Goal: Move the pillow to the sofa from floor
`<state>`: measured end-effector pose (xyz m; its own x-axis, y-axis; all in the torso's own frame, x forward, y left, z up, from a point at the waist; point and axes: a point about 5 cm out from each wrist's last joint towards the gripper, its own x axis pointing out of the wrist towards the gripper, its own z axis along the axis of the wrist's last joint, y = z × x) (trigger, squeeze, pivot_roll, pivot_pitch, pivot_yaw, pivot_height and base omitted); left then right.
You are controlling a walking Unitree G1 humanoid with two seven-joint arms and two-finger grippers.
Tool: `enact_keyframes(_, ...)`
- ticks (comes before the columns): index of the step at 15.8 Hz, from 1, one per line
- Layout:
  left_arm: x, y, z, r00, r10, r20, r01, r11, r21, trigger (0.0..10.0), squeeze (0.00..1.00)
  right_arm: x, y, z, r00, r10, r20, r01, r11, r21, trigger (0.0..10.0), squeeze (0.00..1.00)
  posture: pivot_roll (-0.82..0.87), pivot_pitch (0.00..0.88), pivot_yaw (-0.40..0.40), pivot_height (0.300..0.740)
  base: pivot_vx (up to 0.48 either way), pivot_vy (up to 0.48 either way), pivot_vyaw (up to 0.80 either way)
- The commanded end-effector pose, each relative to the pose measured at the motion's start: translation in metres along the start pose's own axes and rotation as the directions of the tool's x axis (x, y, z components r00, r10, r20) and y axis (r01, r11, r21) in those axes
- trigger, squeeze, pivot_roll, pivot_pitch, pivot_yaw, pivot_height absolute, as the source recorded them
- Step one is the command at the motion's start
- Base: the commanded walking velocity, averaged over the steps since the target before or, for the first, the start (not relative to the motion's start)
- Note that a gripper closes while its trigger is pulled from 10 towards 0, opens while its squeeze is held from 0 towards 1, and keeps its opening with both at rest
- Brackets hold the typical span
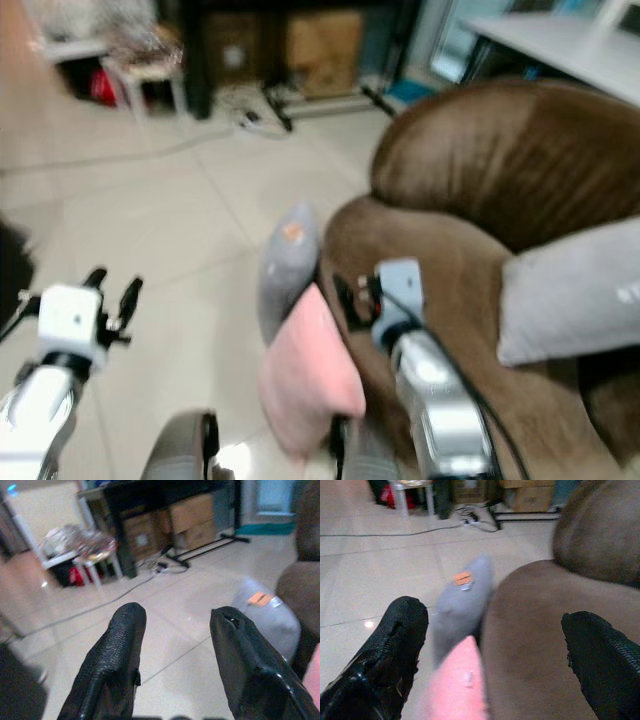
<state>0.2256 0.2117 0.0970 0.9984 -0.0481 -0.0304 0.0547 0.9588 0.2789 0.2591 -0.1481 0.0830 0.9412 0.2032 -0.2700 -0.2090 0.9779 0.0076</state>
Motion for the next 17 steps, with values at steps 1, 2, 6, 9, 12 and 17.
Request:
enact_keyframes(1, -0.003, -0.010, -0.001, 0.999, -0.041, -0.010, 0.041, 0.999, 0.004, 10.0, 0.00, -0.004, -0.012, -0.007, 0.999, -0.037, -0.039, 0.037, 0.999, -0.004, 10.0, 0.00, -0.04, 0.000, -0.050, 0.595, 0.000, 0.000, 0.00)
enact_keyframes(2, -0.004, -0.012, 0.000, 0.999, -0.051, -0.006, 0.051, 0.999, 0.002, 10.0, 0.00, -0.005, -0.014, -0.007, 0.998, -0.032, -0.047, 0.030, 0.999, -0.026, 10.0, 0.00, -0.04, 0.000, -0.049, 0.595, 0.000, 0.000, 0.00)
enact_keyframes(6, -0.005, -0.019, 0.000, 0.992, -0.122, -0.019, 0.122, 0.992, 0.007, 10.0, 0.00, 0.001, -0.018, -0.027, 0.975, 0.051, -0.216, -0.065, 0.996, -0.056, 10.0, 1.00, -0.04, 0.000, -0.039, 0.595, 0.000, 0.000, 0.00)
enact_keyframes(9, -0.004, -0.022, -0.005, 0.983, -0.175, -0.055, 0.175, 0.985, 0.001, 10.0, 0.00, 0.019, -0.012, -0.041, 0.941, 0.104, -0.323, -0.112, 0.994, -0.006, 10.0, 1.00, -0.04, 0.000, -0.025, 0.595, 0.000, 0.000, 0.00)
enact_keyframes(12, 0.001, -0.028, -0.012, 0.968, -0.239, -0.081, 0.241, 0.971, 0.007, 10.0, 0.00, 0.039, -0.006, -0.057, 0.908, 0.104, -0.406, -0.123, 0.992, -0.019, 10.0, 1.00, -0.05, 0.001, -0.024, 0.595, 0.000, 0.000, 0.00)
enact_keyframes(17, -0.005, -0.045, -0.007, 0.943, -0.323, -0.078, 0.324, 0.946, -0.012, 10.0, 0.00, 0.034, 0.006, -0.097, 0.826, 0.099, -0.555, -0.199, 0.972, -0.123, 10.0, 1.00, -0.05, 0.123, -0.046, 0.595, 0.000, 0.000, 0.00)
